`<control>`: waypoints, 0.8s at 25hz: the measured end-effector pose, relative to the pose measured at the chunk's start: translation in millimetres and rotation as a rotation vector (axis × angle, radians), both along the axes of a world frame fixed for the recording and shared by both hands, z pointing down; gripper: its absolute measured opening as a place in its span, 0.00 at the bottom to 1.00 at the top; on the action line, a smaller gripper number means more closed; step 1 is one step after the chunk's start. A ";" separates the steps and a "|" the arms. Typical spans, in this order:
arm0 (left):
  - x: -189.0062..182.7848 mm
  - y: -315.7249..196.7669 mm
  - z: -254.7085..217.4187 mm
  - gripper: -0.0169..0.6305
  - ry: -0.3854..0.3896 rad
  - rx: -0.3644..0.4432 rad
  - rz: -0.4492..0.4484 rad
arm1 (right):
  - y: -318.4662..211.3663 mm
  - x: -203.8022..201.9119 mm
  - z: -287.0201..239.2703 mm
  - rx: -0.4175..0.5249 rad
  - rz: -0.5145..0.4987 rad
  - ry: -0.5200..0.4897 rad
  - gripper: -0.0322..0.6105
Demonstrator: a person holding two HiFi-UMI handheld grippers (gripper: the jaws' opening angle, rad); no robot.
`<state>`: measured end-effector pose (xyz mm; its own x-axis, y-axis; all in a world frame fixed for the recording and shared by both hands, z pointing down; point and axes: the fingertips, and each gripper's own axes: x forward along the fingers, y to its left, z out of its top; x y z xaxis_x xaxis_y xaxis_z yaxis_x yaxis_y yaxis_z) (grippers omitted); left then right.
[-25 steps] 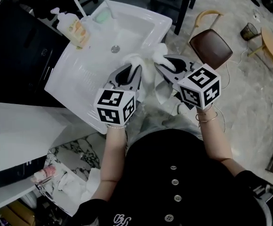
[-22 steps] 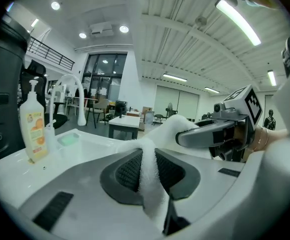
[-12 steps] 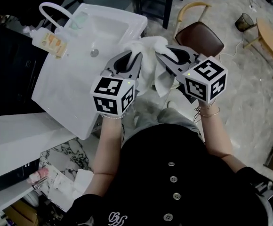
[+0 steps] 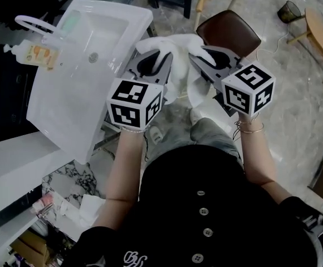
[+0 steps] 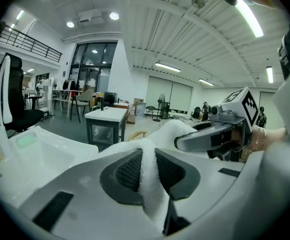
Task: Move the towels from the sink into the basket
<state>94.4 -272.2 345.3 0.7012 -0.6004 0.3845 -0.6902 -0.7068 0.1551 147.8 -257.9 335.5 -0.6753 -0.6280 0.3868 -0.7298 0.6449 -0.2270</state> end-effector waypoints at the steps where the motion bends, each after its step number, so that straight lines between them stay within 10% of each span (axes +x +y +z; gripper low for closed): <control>1: 6.0 -0.8 4.8 0.12 -0.001 -0.009 0.004 | -0.7 5.8 4.7 -0.010 0.002 0.002 0.16; 20: 71.6 19.7 119.3 0.12 -0.041 -0.219 0.001 | 14.7 61.3 115.8 -0.211 -0.044 0.068 0.16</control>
